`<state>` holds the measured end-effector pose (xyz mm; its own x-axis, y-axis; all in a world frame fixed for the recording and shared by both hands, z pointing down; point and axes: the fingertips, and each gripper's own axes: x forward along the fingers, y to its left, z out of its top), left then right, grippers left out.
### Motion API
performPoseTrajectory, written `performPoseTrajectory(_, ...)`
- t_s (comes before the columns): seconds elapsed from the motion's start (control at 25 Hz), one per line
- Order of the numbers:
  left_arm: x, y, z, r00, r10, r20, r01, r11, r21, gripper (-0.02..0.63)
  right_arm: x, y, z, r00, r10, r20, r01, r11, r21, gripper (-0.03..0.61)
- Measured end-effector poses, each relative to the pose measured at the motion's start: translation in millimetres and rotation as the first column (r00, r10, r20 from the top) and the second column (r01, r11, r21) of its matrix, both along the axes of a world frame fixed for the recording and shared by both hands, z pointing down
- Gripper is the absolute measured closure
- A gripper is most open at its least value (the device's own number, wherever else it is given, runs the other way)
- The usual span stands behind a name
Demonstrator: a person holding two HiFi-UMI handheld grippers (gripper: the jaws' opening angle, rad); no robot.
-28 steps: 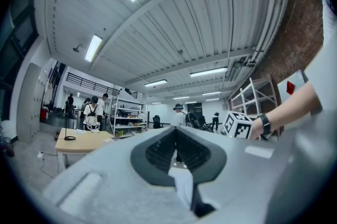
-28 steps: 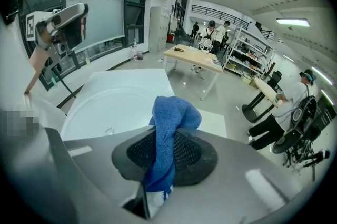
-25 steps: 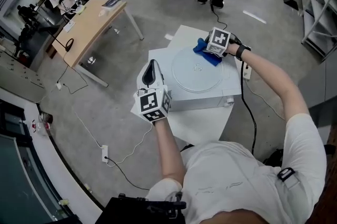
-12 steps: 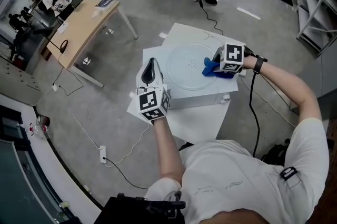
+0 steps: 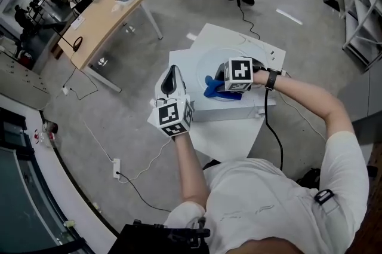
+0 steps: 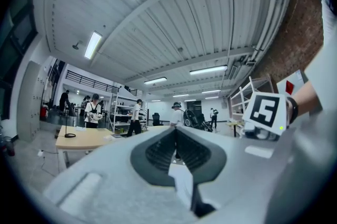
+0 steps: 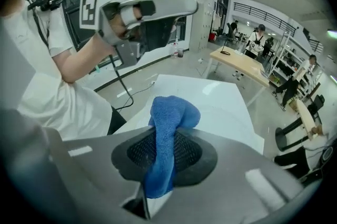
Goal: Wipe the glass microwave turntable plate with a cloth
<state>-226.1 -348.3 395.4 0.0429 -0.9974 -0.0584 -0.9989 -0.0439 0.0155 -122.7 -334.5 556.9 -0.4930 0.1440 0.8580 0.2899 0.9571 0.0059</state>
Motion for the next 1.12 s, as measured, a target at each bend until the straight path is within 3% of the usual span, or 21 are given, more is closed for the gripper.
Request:
performPoseTrajectory(0.24,-13,2,2,1.0,-0.027,-0.016,0.027,1.0,-0.005,0.612,-67,-61,5,0.99,0.1,0.098,-0.104,0.994,0.038,0.514)
performPoseTrajectory(0.44,-17,-2,3,0.999,-0.028,-0.02,0.028,1.0,-0.002,0.612,-68,-106,5,0.977,0.194,0.085,-0.201,0.975,0.092,0.514)
performPoseTrajectory(0.76,-9,-15,3,0.999,-0.003,-0.032,0.003,1.0,0.002,0.612,14,-172,12,0.934,0.356,0.025,-0.355,0.921,0.162,0.514)
performPoseTrajectory(0.92,7,-24,5,0.999,0.032,-0.038,-0.032,0.999,-0.002,0.612,66,-175,14,0.905,0.425,-0.037,-0.413,0.894,0.171,0.514)
performPoseTrajectory(1.12,25,-33,12,0.997,0.07,-0.019,-0.07,0.998,-0.002,0.612,100,-127,10,0.93,0.346,-0.122,-0.328,0.933,0.149,0.514)
